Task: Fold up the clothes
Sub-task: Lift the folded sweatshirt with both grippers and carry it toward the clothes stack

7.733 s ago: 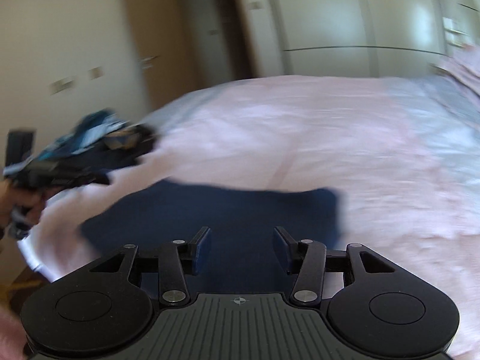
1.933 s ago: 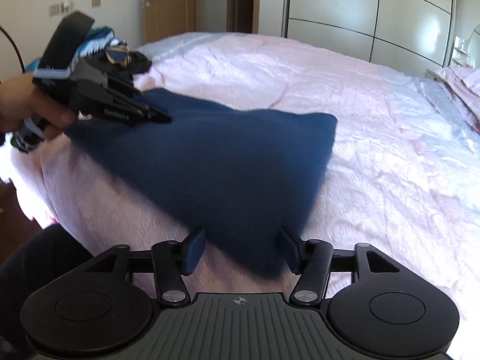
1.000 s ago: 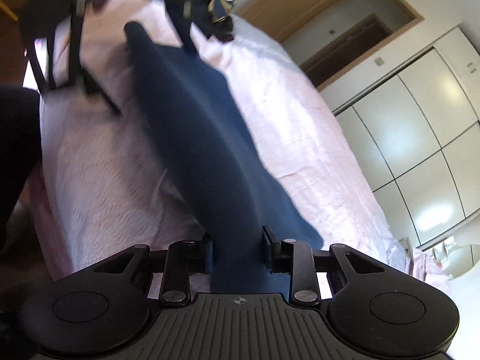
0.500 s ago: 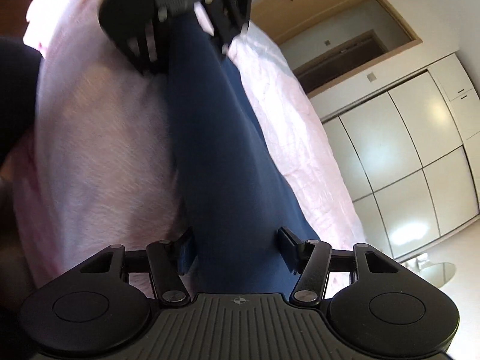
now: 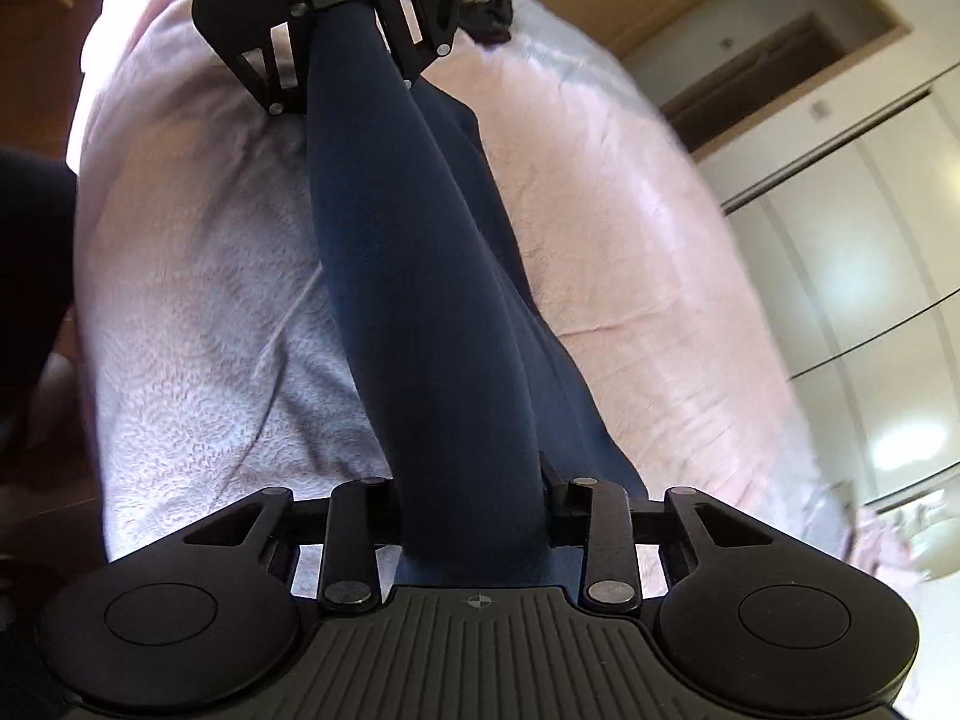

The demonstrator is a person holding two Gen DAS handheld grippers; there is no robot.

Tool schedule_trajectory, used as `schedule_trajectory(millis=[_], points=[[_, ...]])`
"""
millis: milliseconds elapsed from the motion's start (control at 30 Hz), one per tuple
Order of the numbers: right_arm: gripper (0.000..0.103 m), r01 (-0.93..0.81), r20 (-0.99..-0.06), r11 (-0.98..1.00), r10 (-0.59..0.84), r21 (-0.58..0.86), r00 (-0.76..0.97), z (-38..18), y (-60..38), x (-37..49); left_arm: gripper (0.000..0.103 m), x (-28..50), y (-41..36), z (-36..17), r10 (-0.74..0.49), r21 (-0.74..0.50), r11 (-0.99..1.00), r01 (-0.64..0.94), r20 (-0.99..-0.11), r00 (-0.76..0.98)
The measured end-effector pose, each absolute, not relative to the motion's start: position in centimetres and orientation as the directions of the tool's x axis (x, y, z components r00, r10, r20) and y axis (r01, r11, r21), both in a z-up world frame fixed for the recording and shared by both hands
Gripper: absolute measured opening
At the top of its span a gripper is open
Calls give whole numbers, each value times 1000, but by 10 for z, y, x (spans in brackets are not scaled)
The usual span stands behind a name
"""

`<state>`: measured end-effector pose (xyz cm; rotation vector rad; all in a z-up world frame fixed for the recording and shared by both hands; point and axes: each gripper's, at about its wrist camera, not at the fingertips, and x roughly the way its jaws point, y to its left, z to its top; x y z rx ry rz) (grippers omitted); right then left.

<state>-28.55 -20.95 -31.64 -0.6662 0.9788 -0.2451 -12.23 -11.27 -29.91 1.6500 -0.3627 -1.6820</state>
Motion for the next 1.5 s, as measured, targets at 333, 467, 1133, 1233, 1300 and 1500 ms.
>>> schedule_trajectory(millis=[333, 467, 1133, 1233, 1300, 1500], points=[[31, -70, -772, 829, -481, -554, 416, -154, -193, -312, 14, -159, -131, -138, -612, 585, -758, 288, -791, -2], [31, 6, -789, 847, -498, -532, 361, -93, -182, -330, 14, -171, -137, -95, -625, 602, -770, 212, -778, -62], [31, 541, -681, 559, -731, -628, -36, 31, -165, -497, 15, -371, -205, -42, -583, 711, -680, -180, -674, -454], [31, 582, -673, 520, -737, -626, -65, 36, -179, -538, 15, -421, -221, -41, -578, 721, -663, -204, -665, -473], [31, 599, -668, 504, -741, -622, -72, 39, -192, -569, 15, -456, -233, -39, -579, 722, -660, -207, -665, -472], [31, 593, -659, 504, -749, -628, -62, 46, -247, -660, 15, -551, -275, -29, -601, 735, -652, -184, -650, -466]])
